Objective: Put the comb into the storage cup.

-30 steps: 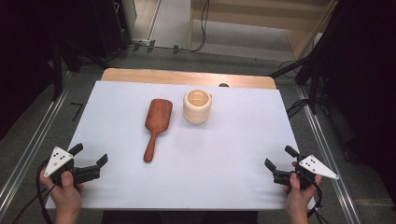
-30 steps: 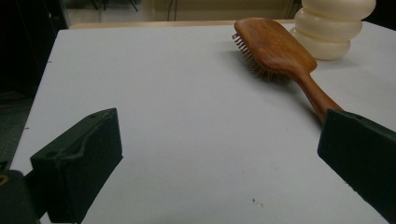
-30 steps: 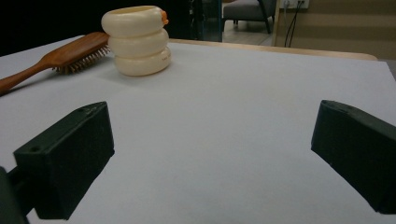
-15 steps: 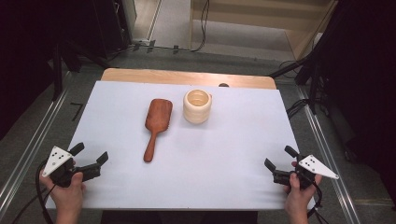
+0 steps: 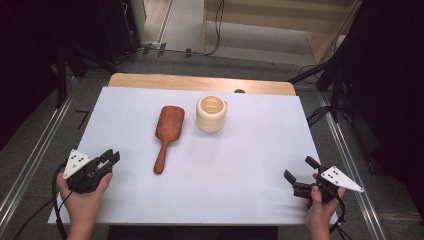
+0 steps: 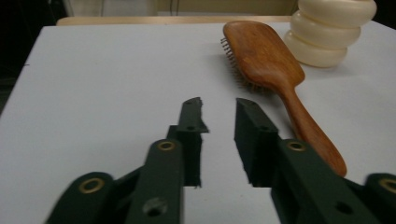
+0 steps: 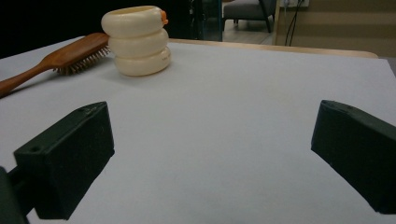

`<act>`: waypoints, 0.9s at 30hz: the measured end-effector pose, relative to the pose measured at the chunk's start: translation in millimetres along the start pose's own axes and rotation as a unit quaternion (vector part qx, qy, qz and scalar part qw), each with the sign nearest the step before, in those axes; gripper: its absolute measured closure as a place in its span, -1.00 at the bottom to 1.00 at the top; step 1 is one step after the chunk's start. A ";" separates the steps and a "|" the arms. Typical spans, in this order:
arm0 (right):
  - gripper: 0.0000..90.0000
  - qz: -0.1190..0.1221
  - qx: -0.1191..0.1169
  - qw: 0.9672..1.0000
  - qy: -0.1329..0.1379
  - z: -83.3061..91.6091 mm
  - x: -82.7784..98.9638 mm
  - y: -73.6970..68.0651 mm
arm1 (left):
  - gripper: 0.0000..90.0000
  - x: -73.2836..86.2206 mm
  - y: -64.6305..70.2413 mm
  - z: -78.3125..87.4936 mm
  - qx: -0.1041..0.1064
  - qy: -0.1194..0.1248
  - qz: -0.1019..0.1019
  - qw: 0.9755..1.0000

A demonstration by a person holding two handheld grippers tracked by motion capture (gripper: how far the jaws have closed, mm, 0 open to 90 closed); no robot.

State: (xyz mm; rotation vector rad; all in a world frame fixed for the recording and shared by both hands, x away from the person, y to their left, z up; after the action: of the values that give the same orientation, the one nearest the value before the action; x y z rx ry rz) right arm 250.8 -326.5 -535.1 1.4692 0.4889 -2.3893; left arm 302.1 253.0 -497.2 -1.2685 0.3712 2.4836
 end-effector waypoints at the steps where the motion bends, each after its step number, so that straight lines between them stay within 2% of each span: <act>1: -1.00 0.000 0.000 1.000 0.000 -0.2 0.0 -0.2 | 0.71 -1.3 3.3 -1.6 0.011 -0.005 -0.005 1.000; 3: -1.00 0.004 -0.001 1.000 -0.002 -0.6 0.0 -0.6 | 0.88 -1.9 5.1 -2.3 0.018 -0.007 -0.006 1.000; 6: -1.00 0.007 0.001 1.000 -0.005 -1.2 0.1 -1.2 | 0.99 -3.8 8.5 -3.7 0.027 -0.008 -0.009 1.000; 11: -1.00 0.008 0.001 1.000 -0.008 -1.6 0.3 -2.1 | 1.00 -7.8 15.3 -7.4 0.038 -0.019 -0.028 0.999; 15: -1.00 0.009 0.002 1.000 -0.007 -1.3 0.2 -2.1 | 1.00 -9.3 27.0 -14.4 0.066 -0.037 -0.051 0.996; 19: -1.00 0.009 0.001 1.000 -0.007 -1.2 0.2 -2.3 | 1.00 -9.8 33.3 -19.0 0.072 -0.044 -0.061 0.995; 23: -1.00 0.010 0.002 1.000 -0.007 -1.2 0.2 -2.2 | 1.00 -12.1 45.4 -26.1 0.092 -0.057 -0.070 0.992; 27: -1.00 0.011 0.002 1.000 -0.007 -1.3 0.1 -2.4 | 1.00 -14.4 53.2 -30.2 0.096 -0.063 -0.078 0.990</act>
State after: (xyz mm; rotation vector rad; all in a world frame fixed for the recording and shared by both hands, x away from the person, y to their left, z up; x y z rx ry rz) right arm 250.8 -323.8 -535.5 1.4516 0.4629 -2.3825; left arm 310.8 190.8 -498.3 -1.0199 0.4503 2.3193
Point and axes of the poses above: each handheld gripper's, and its own axes: z roughly backward along the jaws, x roughly out of its underside, y roughly to its right, the point moved 6 cm from there along -z, roughly forward along the jaws, and after that the axes turned 10 degrees about -y, right-handed, at the moved point
